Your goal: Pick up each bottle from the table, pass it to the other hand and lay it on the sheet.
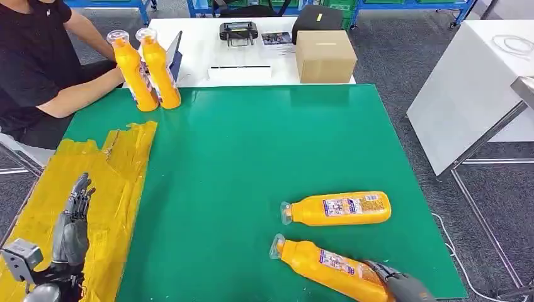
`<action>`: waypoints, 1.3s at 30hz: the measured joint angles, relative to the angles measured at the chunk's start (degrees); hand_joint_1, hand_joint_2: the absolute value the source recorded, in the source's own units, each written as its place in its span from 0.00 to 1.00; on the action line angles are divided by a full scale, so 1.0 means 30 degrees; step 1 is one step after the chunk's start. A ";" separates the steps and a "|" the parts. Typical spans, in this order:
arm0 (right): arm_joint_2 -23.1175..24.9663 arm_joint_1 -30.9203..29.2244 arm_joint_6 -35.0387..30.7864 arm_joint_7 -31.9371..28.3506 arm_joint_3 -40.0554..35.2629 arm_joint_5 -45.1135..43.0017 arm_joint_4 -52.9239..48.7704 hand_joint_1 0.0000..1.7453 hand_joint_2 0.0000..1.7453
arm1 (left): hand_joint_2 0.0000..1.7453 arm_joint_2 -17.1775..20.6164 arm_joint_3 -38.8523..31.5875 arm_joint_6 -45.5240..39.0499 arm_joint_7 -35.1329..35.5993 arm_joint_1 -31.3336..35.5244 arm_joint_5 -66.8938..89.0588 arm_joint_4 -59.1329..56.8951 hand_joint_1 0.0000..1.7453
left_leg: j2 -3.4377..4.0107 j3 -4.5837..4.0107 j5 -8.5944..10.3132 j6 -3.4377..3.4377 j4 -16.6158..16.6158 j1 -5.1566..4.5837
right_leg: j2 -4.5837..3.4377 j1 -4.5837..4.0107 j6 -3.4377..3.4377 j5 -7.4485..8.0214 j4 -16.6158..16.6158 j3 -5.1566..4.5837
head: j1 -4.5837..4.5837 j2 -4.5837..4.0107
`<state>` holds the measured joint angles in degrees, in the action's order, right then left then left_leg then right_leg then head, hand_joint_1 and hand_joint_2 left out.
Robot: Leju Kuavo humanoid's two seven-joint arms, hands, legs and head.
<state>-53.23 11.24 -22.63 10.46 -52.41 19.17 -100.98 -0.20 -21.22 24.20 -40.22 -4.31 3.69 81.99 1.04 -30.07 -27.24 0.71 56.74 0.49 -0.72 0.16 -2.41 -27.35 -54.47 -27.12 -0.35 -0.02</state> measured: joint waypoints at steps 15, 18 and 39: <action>0.9858 0.1887 0.2936 -0.7942 0.8294 0.1741 -0.0437 1.00 1.00 | 1.00 -0.2169 -0.1996 0.3195 0.1345 -0.1760 -0.0449 0.1995 0.00 | -0.0121 -0.0195 0.0021 -0.0019 -0.0001 0.0031 | 0.0134 -0.0003 0.0012 -0.0023 -0.0037 -0.0180 | 0.0001 0.0000; 1.1265 0.1901 0.4044 -0.8483 0.9506 0.2083 -0.0547 1.00 1.00 | 1.00 -0.2854 -0.1989 0.4287 0.3540 -0.1963 -0.2695 0.2243 0.00 | -0.0121 -0.0199 0.0021 -0.0019 -0.0001 0.0022 | 0.0133 0.0005 0.0011 -0.0022 -0.0037 -0.0182 | 0.0000 0.0000; 1.6361 -0.2666 0.6465 -0.7951 0.8434 0.4402 0.3390 1.00 1.00 | 1.00 -0.3795 0.4028 0.5258 0.7212 -0.4106 -1.1074 0.3861 0.00 | -0.0117 -0.0213 0.0032 -0.0010 0.0000 0.0025 | 0.0134 -0.0002 0.0011 -0.0020 -0.0046 -0.0195 | 0.0000 0.0000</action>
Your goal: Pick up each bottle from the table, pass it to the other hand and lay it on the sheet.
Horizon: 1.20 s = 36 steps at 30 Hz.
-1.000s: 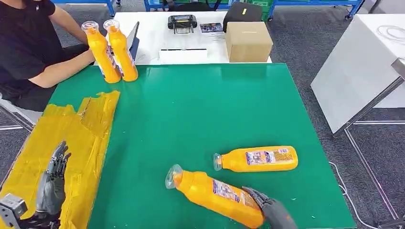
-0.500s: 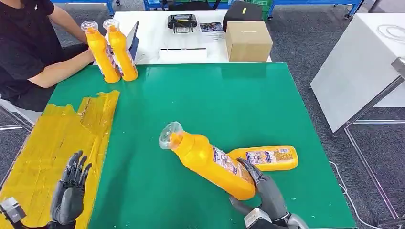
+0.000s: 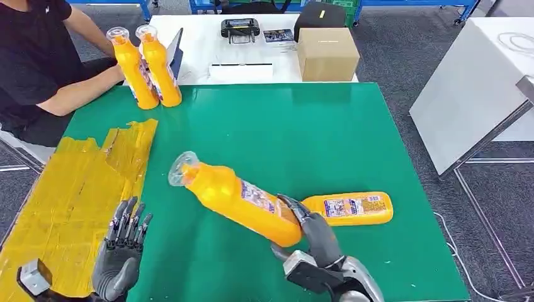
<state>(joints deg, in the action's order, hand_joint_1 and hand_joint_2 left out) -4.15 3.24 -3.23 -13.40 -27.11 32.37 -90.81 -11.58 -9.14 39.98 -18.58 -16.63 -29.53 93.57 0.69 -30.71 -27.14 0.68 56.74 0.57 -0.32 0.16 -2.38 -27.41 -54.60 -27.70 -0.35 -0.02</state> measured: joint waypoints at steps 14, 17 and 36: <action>0.1783 -0.2271 0.0124 0.0874 -0.4085 0.0786 0.4084 1.00 1.00 | 1.00 0.0539 0.0934 -0.0225 -0.0334 0.0040 0.0051 0.0000 0.00 | -0.0013 -0.0044 0.0008 0.0006 0.0000 0.0003 | 0.0017 0.0002 0.0001 -0.0001 -0.0005 -0.0030 | 0.0000 0.0000; 0.2054 -0.2632 0.0204 0.0925 -0.4625 0.0793 0.4749 1.00 1.00 | 1.00 0.0546 0.1015 -0.0225 -0.0334 0.0067 0.0051 -0.0015 0.00 | -0.0011 -0.0043 0.0008 0.0006 0.0000 0.0003 | 0.0014 0.0001 0.0000 0.0000 -0.0005 -0.0038 | -0.0007 0.0000; 0.3315 -0.4822 0.0758 0.1180 -0.7380 0.0378 0.7321 1.00 1.00 | 1.00 0.0713 0.1648 -0.0503 -0.0378 0.0168 -0.0080 -0.0386 1.00 | -0.0007 -0.0050 0.0013 0.0003 0.0000 0.0005 | 0.0014 -0.0003 0.0001 0.0000 -0.0010 -0.0046 | 0.0000 0.0000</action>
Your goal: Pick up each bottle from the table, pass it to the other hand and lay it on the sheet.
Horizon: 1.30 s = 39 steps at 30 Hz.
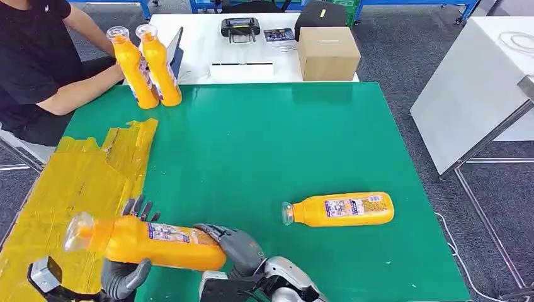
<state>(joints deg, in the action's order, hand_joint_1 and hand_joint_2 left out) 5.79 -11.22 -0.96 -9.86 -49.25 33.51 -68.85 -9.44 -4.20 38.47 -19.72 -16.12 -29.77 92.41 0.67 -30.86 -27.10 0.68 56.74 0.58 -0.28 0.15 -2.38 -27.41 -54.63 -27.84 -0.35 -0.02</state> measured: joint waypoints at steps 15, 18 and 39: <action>0.0575 -0.1243 0.0051 0.0000 -0.1324 -0.0524 0.1740 1.00 1.00 | 1.00 0.0227 0.0372 0.0022 -0.0306 0.0160 -0.0539 -0.0575 1.00 | -0.0003 -0.0007 0.0008 -0.0010 0.0001 -0.0001 | 0.0003 0.0003 0.0000 0.0000 0.0000 -0.0007 | 0.0000 0.0000; 0.0575 -0.1289 0.0043 0.0000 -0.1449 -0.0553 0.1901 1.00 1.00 | 1.00 0.0233 0.0372 0.0022 -0.0321 0.0183 -0.0547 -0.0656 1.00 | -0.0003 -0.0007 0.0008 -0.0010 0.0000 0.0000 | 0.0003 0.0002 0.0000 0.0000 0.0000 -0.0007 | -0.0007 0.0000; -0.1983 0.1646 -0.2550 0.0721 0.1642 0.1246 -0.3726 0.00 1.00 | 1.00 0.0839 -0.3176 -1.3680 -0.4772 0.2426 1.8999 -0.0183 1.00 | -0.0055 -0.0012 0.0013 -0.0008 0.0003 0.0001 | 0.0028 0.0002 -0.0001 0.0001 -0.0001 -0.0008 | -0.0007 0.0000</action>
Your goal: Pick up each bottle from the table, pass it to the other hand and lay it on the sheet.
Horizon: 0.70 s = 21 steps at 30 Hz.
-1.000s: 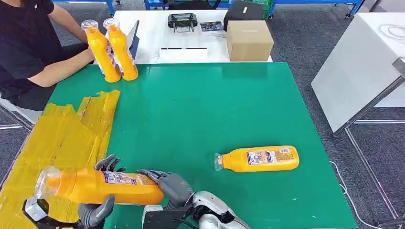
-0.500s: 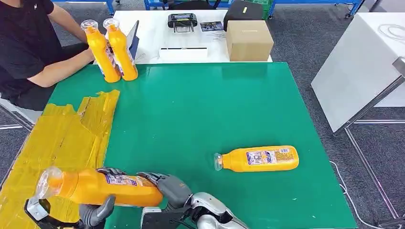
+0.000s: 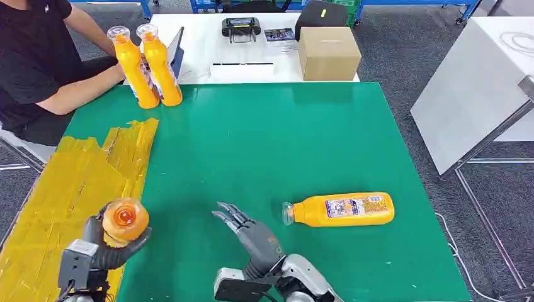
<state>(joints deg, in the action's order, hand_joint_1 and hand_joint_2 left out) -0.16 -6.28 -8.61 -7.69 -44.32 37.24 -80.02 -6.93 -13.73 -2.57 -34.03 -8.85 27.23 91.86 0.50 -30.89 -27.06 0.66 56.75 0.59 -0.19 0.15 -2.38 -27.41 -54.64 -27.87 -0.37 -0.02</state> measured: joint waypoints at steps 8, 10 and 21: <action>-0.1289 0.0664 0.0255 -0.0554 0.1529 -0.0343 -0.2163 0.00 1.00 | 1.00 0.1028 -0.0196 -0.7829 0.1852 0.0701 1.0409 -0.0875 1.00 | 0.0007 0.0000 -0.0001 0.0000 0.0002 -0.0003 | -0.0004 0.0004 -0.0001 0.0000 0.0002 -0.0008 | 0.0000 0.0000; -0.1515 0.0654 0.0372 -0.0685 0.1769 -0.0489 -0.2396 0.00 1.00 | 1.00 0.1400 0.0030 -0.8367 0.2873 0.0772 1.2494 -0.1488 1.00 | 0.0006 0.0000 -0.0001 0.0000 0.0002 -0.0003 | -0.0004 0.0003 -0.0001 0.0000 0.0002 -0.0009 | 0.0000 0.0000; -0.1893 0.0297 0.0714 -0.0772 0.2031 -0.0845 -0.2592 0.00 1.00 | 1.00 0.3255 0.1653 -0.7092 0.4459 0.1342 1.5447 -0.5119 1.00 | 0.0006 -0.0005 0.0003 -0.0003 0.0001 0.0004 | -0.0003 -0.0003 0.0000 0.0001 -0.0004 -0.0003 | 0.0000 0.0000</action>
<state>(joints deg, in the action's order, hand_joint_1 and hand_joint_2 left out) -5.84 -5.39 -6.47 -10.01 -38.23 34.71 -87.80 2.84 -8.77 -23.85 -20.65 -4.82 73.57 76.51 0.52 -30.91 -27.05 0.65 56.75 0.60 -0.20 0.14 -2.38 -27.41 -54.65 -27.88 -0.37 -0.02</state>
